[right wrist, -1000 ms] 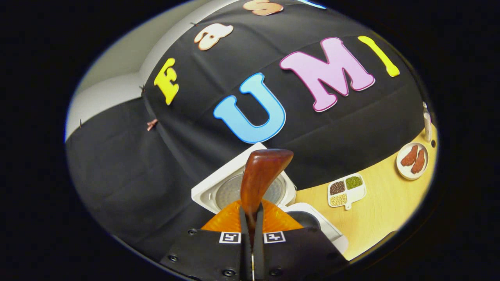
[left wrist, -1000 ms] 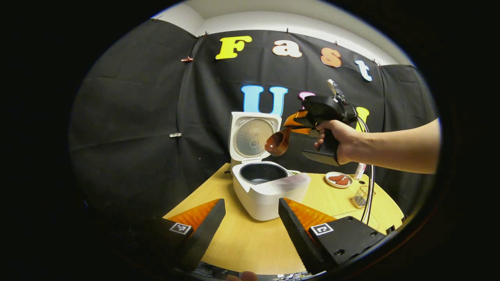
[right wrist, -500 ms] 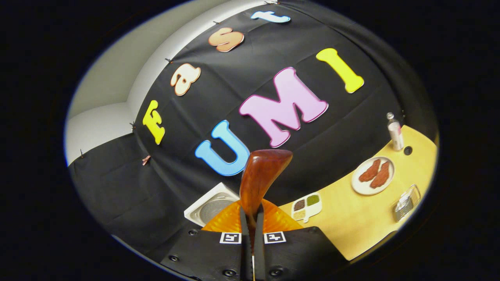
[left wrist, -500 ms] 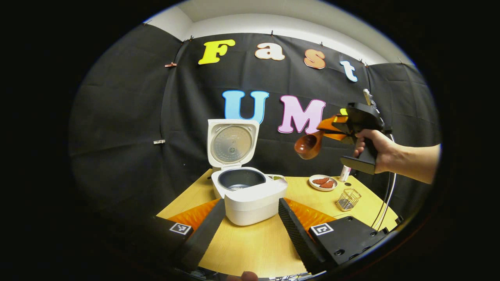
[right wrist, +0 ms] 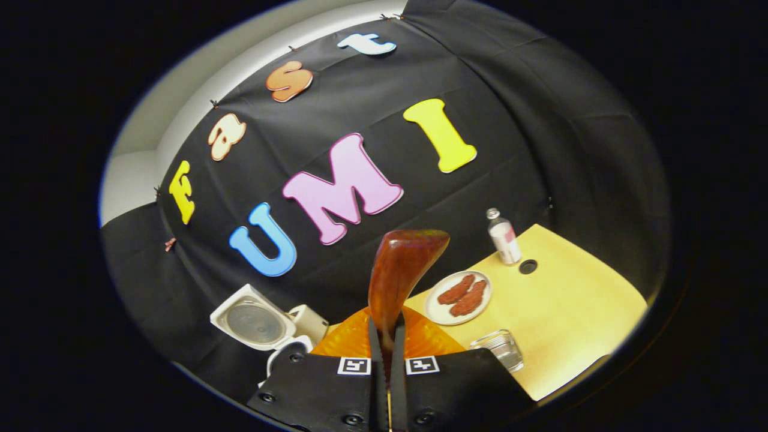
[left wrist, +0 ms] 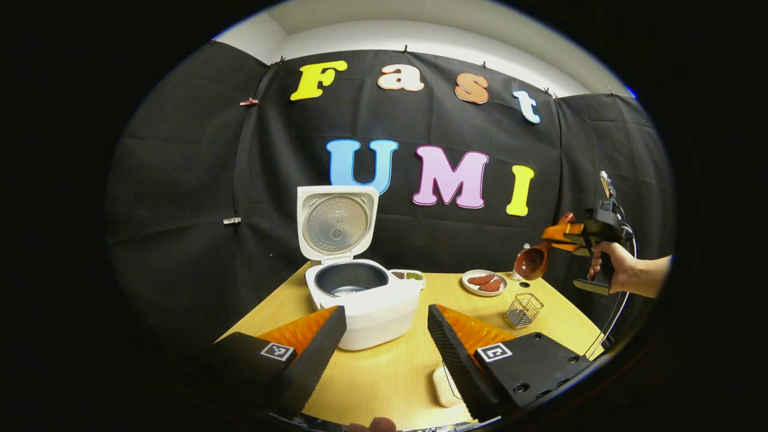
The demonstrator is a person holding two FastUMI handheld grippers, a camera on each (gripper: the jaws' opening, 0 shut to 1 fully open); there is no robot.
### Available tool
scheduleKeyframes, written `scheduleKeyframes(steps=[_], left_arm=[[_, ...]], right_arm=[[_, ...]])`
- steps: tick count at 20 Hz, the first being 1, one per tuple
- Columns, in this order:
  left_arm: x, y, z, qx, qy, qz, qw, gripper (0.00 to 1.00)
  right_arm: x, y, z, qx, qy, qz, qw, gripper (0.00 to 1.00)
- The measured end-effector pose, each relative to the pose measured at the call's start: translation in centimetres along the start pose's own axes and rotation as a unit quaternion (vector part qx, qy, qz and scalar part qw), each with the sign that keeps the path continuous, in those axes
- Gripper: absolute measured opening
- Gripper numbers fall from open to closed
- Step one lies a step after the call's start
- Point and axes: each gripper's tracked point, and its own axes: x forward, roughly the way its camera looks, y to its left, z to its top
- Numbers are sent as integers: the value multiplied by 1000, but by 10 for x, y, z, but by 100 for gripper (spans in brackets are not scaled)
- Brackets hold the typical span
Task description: Close the left gripper, press the button to open the rice cooker; take a wooden spoon from the chopstick holder with the right hand, scoop a spoonful of rice and pour it into the rice cooker, then put the wooden spoon back into the chopstick holder.
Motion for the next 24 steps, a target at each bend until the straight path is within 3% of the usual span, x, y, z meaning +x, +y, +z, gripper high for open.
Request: scheduleKeyframes(steps=[4, 8, 17, 22, 24], left_arm=[[1, -18, 2, 6, 8, 7, 1000, 95], [0, -37, 2, -13, 16, 6, 1000, 95], [-6, -48, -3, 10, 34, 41, 999, 95], [-15, -47, -9, 8, 43, 57, 997, 95], [-16, -47, -10, 8, 43, 58, 997, 95]], right_arm=[[12, -63, -13, -22, 23, -39, 999, 6], [34, -102, -35, -50, 51, -59, 996, 6], [74, -143, -92, -62, 114, -64, 989, 9], [82, -153, -105, -55, 122, -62, 989, 18], [82, -156, -104, -49, 120, -69, 989, 33]])
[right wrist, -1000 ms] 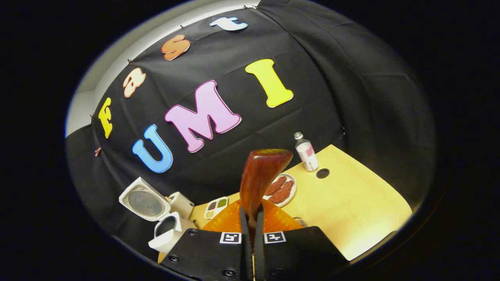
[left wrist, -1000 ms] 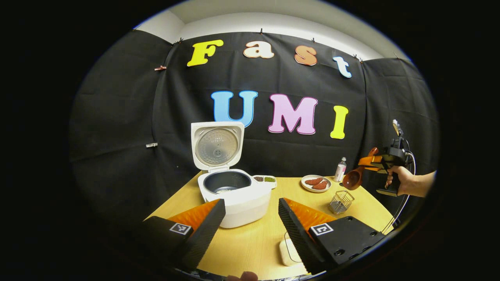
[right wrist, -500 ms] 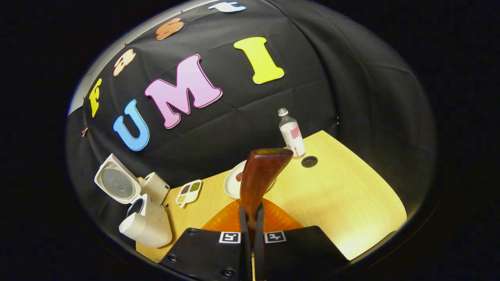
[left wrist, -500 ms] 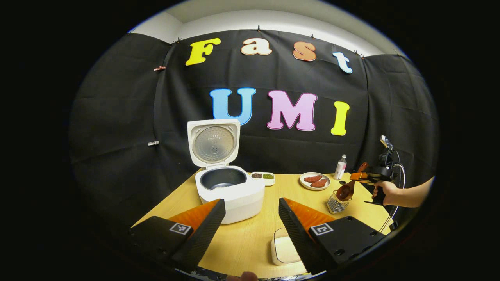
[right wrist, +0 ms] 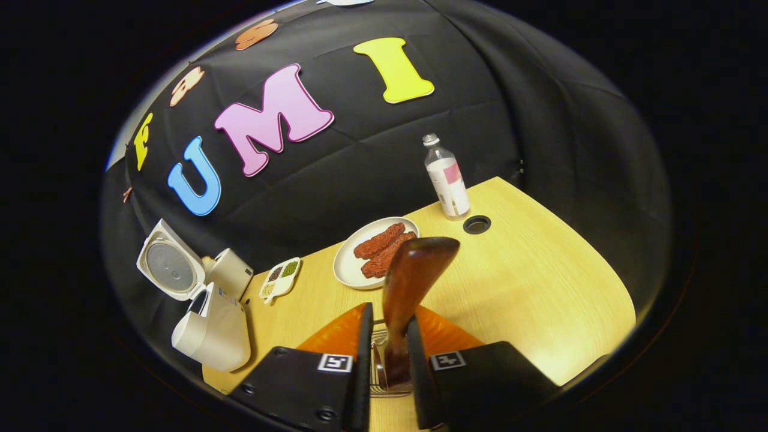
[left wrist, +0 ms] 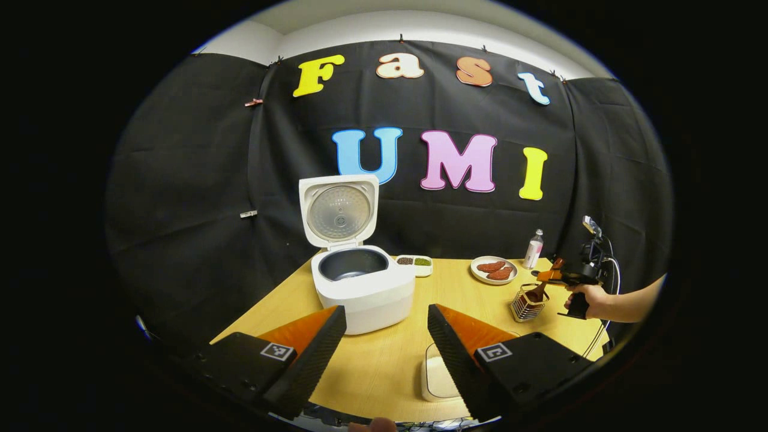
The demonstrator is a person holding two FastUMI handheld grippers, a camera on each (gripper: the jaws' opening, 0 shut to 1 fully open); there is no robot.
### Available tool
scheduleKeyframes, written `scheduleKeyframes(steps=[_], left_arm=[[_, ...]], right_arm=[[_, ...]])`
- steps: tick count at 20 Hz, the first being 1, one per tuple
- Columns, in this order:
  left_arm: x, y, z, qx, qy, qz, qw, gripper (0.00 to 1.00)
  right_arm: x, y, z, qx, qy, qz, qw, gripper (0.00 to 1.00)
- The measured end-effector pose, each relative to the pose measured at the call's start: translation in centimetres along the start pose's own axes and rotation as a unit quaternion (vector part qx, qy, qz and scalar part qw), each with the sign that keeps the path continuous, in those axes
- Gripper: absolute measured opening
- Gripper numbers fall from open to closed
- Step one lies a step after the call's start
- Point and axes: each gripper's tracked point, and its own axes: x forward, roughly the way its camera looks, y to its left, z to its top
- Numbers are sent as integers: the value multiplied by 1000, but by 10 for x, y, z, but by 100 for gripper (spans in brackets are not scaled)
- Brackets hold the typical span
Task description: Close the left gripper, press the button to open the rice cooker; take a wooden spoon from the chopstick holder with the right hand, scoop a spoonful of rice and pour it into the rice cooker, then put the wooden spoon back into the chopstick holder.
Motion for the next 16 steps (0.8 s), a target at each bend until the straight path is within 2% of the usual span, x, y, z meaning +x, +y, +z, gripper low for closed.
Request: scheduleKeyframes(steps=[1, 2, 3, 4, 5, 6, 11, 16], left_arm=[[-1, 0, 0, -1, 0, 0, 1000, 95], [0, 0, 0, -2, -1, -1, 1000, 95], [0, -2, 2, -1, -2, -2, 1000, 95], [0, -3, 5, 0, -6, -4, 1000, 95], [0, -3, 8, 2, -10, -6, 1000, 95], [1, -4, 11, 4, -14, -9, 1000, 95], [13, 6, 37, 1, -42, -17, 999, 95], [34, 25, 92, -2, -104, -17, 994, 95]], right_arm=[[-1, -1, -2, 1, 3, -2, 1000, 34], [-4, -3, -2, 2, 4, -5, 1000, 58], [-6, -5, -1, 1, 3, -8, 1000, 64], [-9, -9, -1, 2, 2, -15, 1000, 77], [-13, -13, -2, 4, 2, -20, 1000, 84], [-19, -15, -2, 7, 0, -27, 1000, 98], [-63, -20, 15, 6, -38, -62, 997, 98], [-130, 18, 28, -12, -82, -53, 995, 98]])
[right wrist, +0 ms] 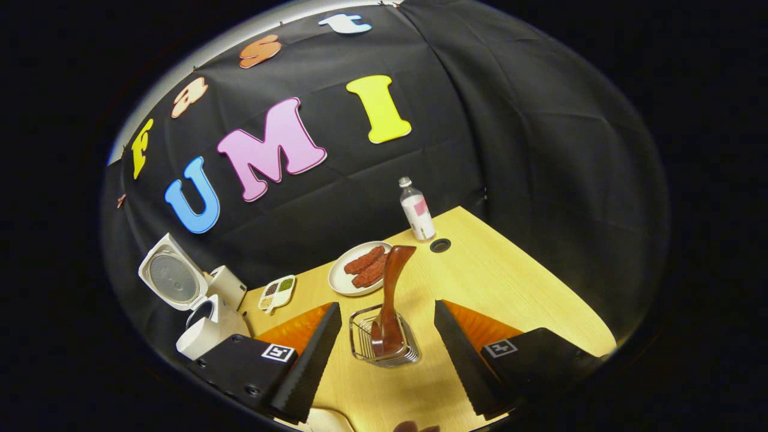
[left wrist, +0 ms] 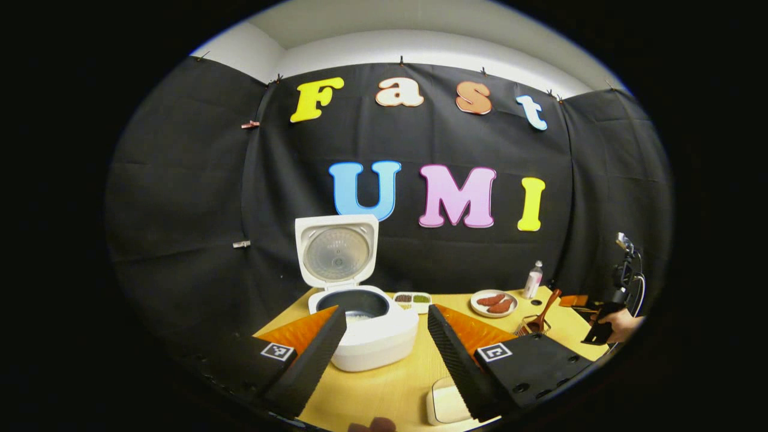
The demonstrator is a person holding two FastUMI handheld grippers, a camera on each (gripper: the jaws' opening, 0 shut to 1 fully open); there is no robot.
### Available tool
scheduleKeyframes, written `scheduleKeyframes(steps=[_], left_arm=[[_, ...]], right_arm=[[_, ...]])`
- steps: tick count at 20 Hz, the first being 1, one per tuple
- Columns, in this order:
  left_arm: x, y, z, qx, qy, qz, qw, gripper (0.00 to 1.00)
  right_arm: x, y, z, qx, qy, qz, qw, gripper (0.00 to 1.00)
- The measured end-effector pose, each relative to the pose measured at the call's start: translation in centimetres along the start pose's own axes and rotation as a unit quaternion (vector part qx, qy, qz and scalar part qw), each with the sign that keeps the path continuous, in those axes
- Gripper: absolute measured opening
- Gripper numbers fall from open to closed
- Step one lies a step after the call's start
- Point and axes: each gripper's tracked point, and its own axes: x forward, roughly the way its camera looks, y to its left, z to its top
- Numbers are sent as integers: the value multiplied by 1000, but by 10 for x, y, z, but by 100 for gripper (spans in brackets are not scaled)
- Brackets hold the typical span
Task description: Close the left gripper, press the button to open the rice cooker; take a wooden spoon from the chopstick holder with the right hand, scoop a spoonful of rice and pour it into the rice cooker, then put the wooden spoon back into the chopstick holder.
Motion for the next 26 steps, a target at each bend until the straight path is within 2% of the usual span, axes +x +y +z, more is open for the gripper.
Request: scheduleKeyframes(steps=[3, 6, 8, 11, 14, 19, 21, 23, 24, 26], left_arm=[[21, 17, 35, 5, -38, 5, 999, 94], [44, 47, 75, 24, -91, 32, 995, 94], [65, 63, 94, 25, -110, 46, 993, 94], [99, 84, 120, 23, -132, 61, 989, 96], [145, 100, 134, 26, -135, 69, 988, 94], [216, 110, 152, 76, -143, 90, 983, 94], [244, 113, 158, 89, -147, 97, 980, 97], [270, 118, 153, 91, -137, 102, 981, 88], [281, 121, 150, 85, -131, 103, 982, 93], [309, 130, 136, 71, -107, 108, 986, 95]], right_arm=[[-45, 32, 18, -2, -22, 22, 1000, 98], [-94, 65, 27, -24, -53, 44, 997, 98], [-118, 87, 28, -52, -69, 65, 994, 98], [-145, 108, 17, -105, -70, 72, 989, 98], [-167, 131, 0, -124, -60, 85, 987, 98], [-194, 144, -18, -166, -46, 81, 982, 98], [-205, 149, -23, -170, -43, 78, 981, 98], [-215, 149, -26, -178, -43, 69, 981, 98], [-217, 148, -28, -181, -43, 65, 980, 98], [-224, 147, -30, -185, -39, 57, 980, 98]])
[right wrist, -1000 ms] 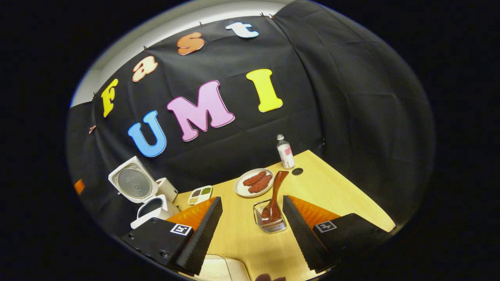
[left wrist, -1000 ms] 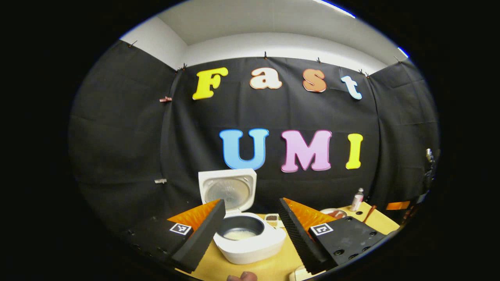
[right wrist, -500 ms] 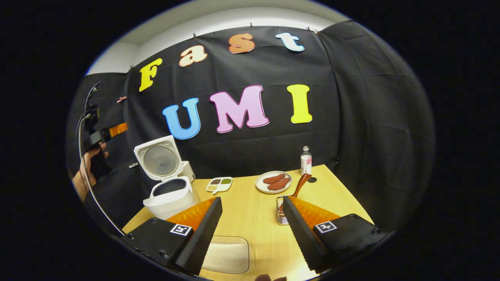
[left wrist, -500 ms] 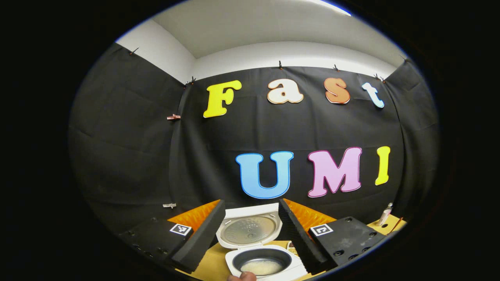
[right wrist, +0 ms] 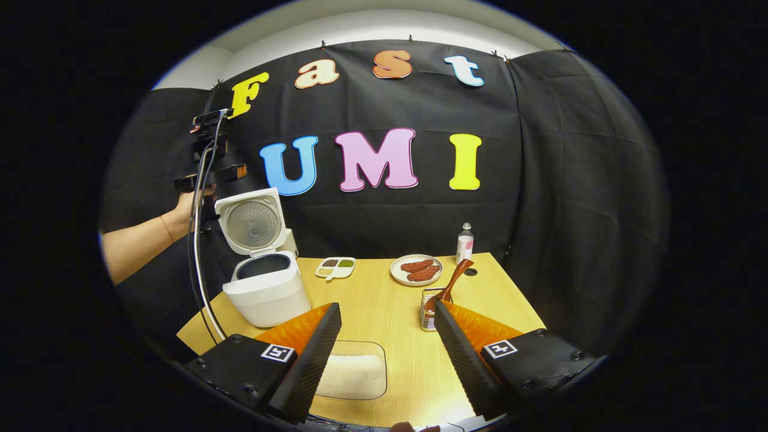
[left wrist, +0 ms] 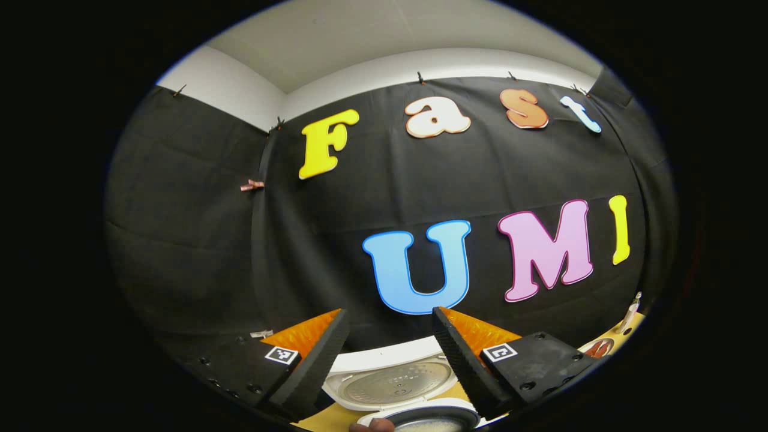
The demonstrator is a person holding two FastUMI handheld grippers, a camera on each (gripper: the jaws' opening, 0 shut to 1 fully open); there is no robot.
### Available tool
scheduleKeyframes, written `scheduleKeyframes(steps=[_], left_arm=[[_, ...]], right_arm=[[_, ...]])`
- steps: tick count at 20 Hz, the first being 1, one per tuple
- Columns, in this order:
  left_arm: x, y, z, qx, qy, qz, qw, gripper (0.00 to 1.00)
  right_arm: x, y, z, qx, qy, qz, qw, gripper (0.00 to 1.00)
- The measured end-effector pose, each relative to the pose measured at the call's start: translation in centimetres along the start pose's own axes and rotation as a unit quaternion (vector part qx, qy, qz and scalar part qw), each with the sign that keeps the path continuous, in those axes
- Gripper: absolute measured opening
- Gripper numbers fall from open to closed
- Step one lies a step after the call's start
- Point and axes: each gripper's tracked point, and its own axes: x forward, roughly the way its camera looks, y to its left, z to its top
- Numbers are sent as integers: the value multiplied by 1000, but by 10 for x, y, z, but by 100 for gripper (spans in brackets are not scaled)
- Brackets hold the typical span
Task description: Close the left gripper, press the button to open the rice cooker; take a wooden spoon from the chopstick holder with the right hand, scoop a spoonful of rice and pour it into the rice cooker, then put the wooden spoon back into the chopstick holder.
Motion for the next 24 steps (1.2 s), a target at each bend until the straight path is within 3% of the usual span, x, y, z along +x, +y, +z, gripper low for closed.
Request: scheduleKeyframes(steps=[7, 10, 13, 19, 24], left_arm=[[65, 3, -58, 17, 65, 13, 998, 95], [72, 0, -86, 14, 101, 13, 995, 95], [60, -3, -93, -21, 115, 16, 993, 100], [19, -16, -98, -3, 121, 11, 993, 100], [-44, -39, -118, 24, 134, 12, 991, 100]], right_arm=[[-6, 0, -8, 2, 13, -24, 1000, 99], [-7, 3, -14, 11, 20, -25, 999, 99], [-6, 2, -18, 13, 27, -21, 999, 99], [-8, -5, -18, 26, 31, -12, 999, 98], [-6, -24, -21, 33, 33, -4, 999, 99]])
